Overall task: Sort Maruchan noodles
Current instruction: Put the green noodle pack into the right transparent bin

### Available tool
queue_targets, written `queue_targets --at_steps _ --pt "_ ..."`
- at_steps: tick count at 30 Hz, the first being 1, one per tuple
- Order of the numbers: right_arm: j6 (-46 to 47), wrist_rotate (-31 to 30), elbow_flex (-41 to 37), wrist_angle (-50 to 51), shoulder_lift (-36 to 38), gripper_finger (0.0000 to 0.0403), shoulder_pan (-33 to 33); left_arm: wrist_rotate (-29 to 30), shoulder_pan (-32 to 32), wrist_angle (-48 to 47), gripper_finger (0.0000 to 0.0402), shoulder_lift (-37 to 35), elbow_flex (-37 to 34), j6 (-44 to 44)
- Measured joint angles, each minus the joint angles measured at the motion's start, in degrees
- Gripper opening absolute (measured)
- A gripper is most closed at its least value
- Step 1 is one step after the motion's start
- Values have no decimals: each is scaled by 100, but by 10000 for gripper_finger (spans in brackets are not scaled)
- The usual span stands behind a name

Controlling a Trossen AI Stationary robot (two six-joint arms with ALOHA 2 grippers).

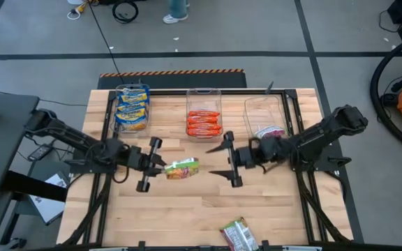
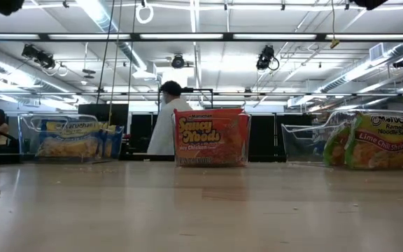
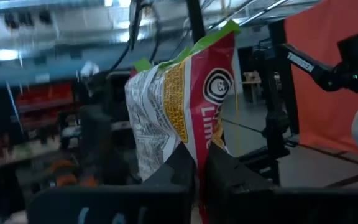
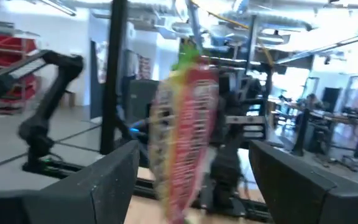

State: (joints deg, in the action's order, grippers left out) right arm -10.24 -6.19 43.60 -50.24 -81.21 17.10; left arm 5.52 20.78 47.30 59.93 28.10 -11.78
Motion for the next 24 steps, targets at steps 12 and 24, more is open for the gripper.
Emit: queue_targets --at_steps 12,24 --pt "754 1066 680 1007 -33 319 -671 -1028 -633 722 20 683 329 -697" --pt "227 1629 703 2117 351 359 -840 -1101 -1307 739 20 899 566 -1045"
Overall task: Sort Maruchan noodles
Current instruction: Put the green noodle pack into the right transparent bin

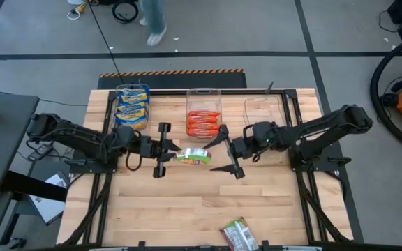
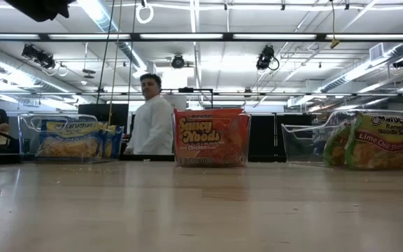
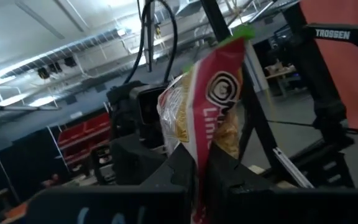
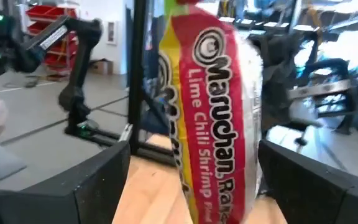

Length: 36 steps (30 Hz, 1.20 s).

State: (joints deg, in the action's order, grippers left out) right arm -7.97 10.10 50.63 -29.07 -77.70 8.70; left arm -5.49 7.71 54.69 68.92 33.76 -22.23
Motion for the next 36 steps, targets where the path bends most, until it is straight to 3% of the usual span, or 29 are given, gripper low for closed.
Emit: queue_targets --at_steps 5,10,17,24,30,33,36 --pt "-311 -110 7 -10 100 356 -174 -95 -259 316 20 176 11 -23" --pt "-548 -844 7 -3 100 341 -345 -254 -579 1048 20 585 11 56" --pt "-529 -827 4 7 100 308 -593 -219 -958 1389 20 1053 204 145" --pt "-450 -831 2 46 100 220 -846 -176 -1059 487 31 1249 736 29" --pt "-399 -853 2 378 112 147 -938 529 -1011 -245 80 1025 833 30" --pt "-377 -1030 129 1180 268 133 -995 805 -956 -1064 121 598 833 56" --pt "-507 -1449 668 2723 466 132 -1077 1233 -857 -2027 167 -110 838 31"
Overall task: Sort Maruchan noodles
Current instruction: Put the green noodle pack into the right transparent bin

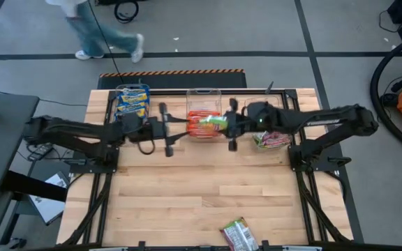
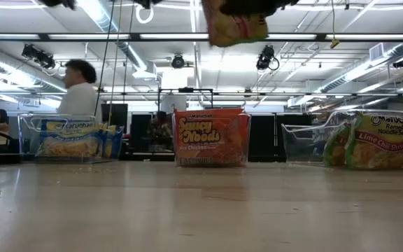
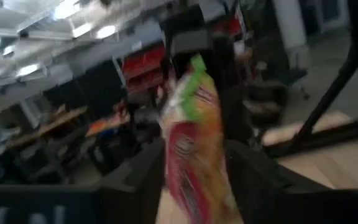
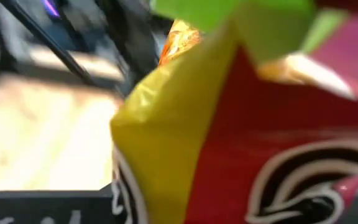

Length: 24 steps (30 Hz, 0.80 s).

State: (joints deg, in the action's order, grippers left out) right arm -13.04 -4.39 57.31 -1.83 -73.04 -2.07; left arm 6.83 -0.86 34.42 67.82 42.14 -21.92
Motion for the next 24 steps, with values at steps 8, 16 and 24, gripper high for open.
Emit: queue_targets --at_steps 8,16,24 --pt "-327 -1434 1757 4901 -74 133 -848 526 419 -2934 236 -1853 -13 673" --pt "-705 -1063 1073 6697 -347 133 -2447 227 1068 -2721 226 -2062 -823 1119" --pt "-1376 -1136 313 6850 -1010 134 -2758 253 1276 -2701 222 -2062 -884 1053"
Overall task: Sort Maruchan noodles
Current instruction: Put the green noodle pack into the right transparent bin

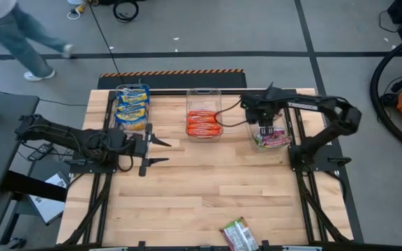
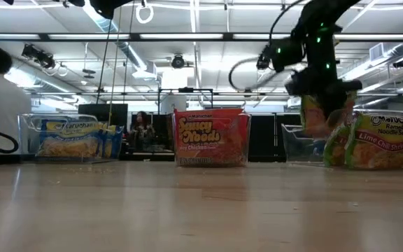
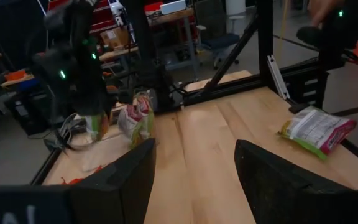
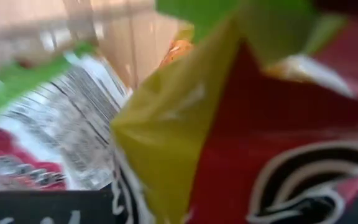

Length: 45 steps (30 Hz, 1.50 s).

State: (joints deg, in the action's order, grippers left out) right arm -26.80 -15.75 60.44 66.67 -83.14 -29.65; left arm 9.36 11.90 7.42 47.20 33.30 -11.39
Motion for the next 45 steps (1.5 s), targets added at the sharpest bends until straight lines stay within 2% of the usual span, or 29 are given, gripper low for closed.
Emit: queue_targets --at_steps 6,13,21,25,29,34,39,45 --pt "151 -359 -91 210 -782 134 -95 5 -4 4 222 -4 0 20" --pt "306 327 -89 284 -1240 139 -385 184 -4 -95 221 -121 2 27" --pt "368 760 -89 331 -913 188 -900 447 -4 -363 221 -463 4 187" --pt "220 965 -89 431 -617 219 -946 460 -4 -381 221 -575 7 216" --pt "-7 986 -89 492 -331 227 -900 459 -11 -390 221 -573 7 211" --pt "-22 832 -89 233 -29 204 -863 460 -11 -381 221 -584 7 195" --pt "-65 992 -89 176 36 163 -863 459 -11 -397 221 -641 7 177" --pt "-901 878 -430 -4 6 94 -694 459 -11 -389 221 -647 7 180"
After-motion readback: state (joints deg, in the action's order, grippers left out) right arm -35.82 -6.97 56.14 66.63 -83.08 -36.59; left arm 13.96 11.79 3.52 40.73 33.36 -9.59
